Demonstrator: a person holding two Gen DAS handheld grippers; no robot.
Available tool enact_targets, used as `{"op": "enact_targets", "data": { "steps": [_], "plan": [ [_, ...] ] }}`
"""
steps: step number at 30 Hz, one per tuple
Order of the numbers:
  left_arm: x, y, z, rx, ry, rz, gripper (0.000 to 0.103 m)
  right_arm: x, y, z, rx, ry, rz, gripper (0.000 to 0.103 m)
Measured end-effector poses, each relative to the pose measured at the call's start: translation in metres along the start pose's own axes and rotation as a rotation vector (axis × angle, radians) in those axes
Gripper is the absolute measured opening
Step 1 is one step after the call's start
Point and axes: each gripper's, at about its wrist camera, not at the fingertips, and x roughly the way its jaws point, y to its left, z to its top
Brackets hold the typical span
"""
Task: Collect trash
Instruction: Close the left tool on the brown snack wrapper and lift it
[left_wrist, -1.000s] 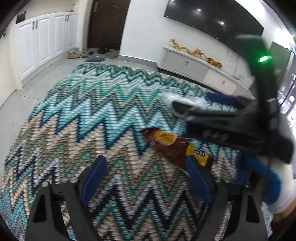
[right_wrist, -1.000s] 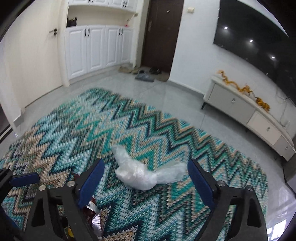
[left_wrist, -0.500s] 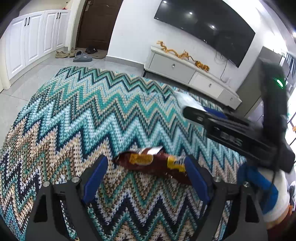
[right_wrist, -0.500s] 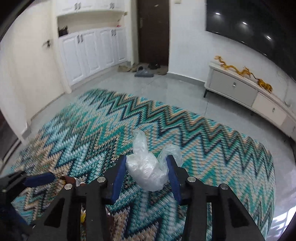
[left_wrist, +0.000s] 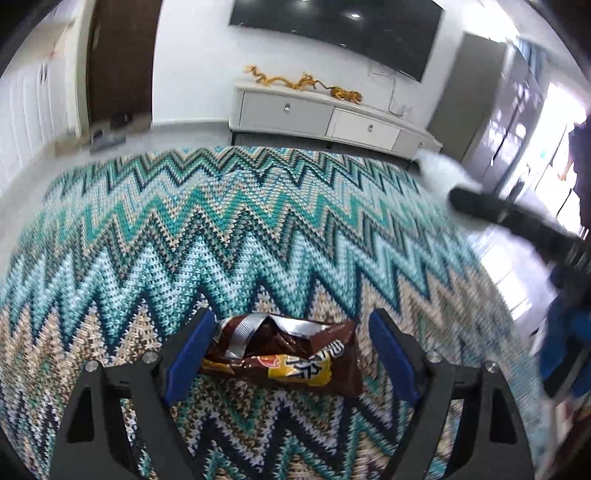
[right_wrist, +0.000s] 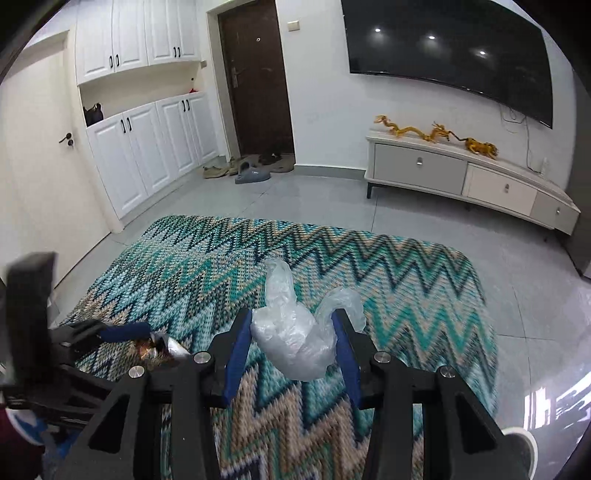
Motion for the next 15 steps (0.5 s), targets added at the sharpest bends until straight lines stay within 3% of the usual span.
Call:
{"op": "enact_targets", "data": {
  "steps": [2,3,4,9,11,15],
  "plan": [
    [0.001,-0.006,-0.002,0.018,-0.001,0.008,0.084,-0.010,-0.004,-0.003,0.008,-0.009,-0.004,0.042],
    [0.001,-0.008,-0.003,0.022,-0.003,0.007,0.080,-0.016,-0.006,-0.005,0.013,-0.014,-0.008,0.042],
    [0.001,-0.010,-0.004,0.031,-0.006,0.009,0.069,-0.022,-0.008,-0.006,0.020,-0.023,-0.009,0.042],
    [-0.003,-0.014,-0.013,0.043,0.000,0.007,0.051,-0.047,-0.016,-0.010,0.048,-0.066,-0.002,0.042],
    [-0.007,-0.014,-0.018,0.031,-0.007,0.007,0.049,-0.057,-0.017,-0.012,0.054,-0.083,0.001,0.042],
    [-0.020,-0.017,-0.039,0.026,-0.014,0.009,0.032,-0.075,-0.021,-0.017,0.051,-0.106,0.000,0.042]
  ]
}}
